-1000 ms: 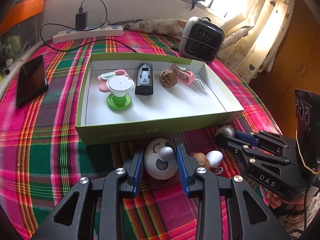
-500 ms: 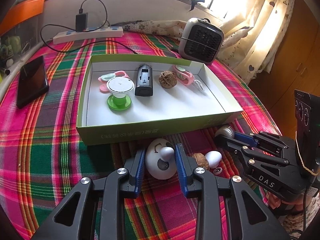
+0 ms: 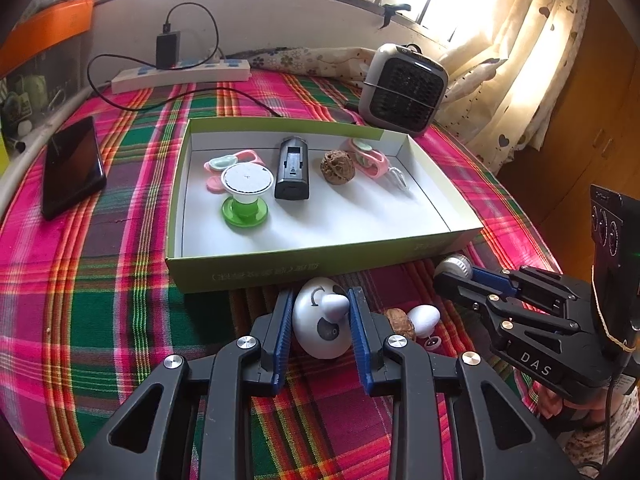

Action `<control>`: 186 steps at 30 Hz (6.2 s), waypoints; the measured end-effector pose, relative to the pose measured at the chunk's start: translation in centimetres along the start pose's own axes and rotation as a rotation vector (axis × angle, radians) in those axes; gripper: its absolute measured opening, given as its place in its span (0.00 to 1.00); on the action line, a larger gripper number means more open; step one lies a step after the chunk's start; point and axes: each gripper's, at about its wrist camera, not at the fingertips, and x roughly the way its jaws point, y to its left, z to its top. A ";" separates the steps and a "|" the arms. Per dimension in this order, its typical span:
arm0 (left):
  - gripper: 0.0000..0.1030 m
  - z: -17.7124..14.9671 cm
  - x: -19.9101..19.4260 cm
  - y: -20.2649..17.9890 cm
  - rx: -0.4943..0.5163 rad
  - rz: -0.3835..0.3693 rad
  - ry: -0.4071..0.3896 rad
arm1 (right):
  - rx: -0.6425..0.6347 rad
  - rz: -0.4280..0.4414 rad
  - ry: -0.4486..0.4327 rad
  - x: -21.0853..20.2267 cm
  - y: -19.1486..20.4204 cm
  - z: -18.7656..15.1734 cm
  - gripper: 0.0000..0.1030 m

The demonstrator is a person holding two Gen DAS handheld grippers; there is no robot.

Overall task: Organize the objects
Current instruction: 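Close the right tool on the small white round container, then carry the white panda-face ball into the box with the left tool while the right tool carries the container there, then open both tools, releasing the panda-face ball and white container in the box, then withdraw both open tools from the box back over the table, then close the left tool on the walnut while the right tool closes on the white mushroom-shaped knob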

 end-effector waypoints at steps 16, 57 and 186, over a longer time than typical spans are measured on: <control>0.24 1.6 -2.1 -0.3 0.011 -0.012 -0.048 | -0.022 0.019 -0.059 -2.1 0.4 1.3 0.19; 0.24 5.8 3.9 1.1 0.003 0.001 0.008 | -0.036 0.014 0.009 5.2 -1.8 8.2 0.19; 0.44 -1.2 0.1 -3.0 0.068 -0.102 0.027 | 0.019 -0.056 -0.078 -2.7 -1.6 0.2 0.52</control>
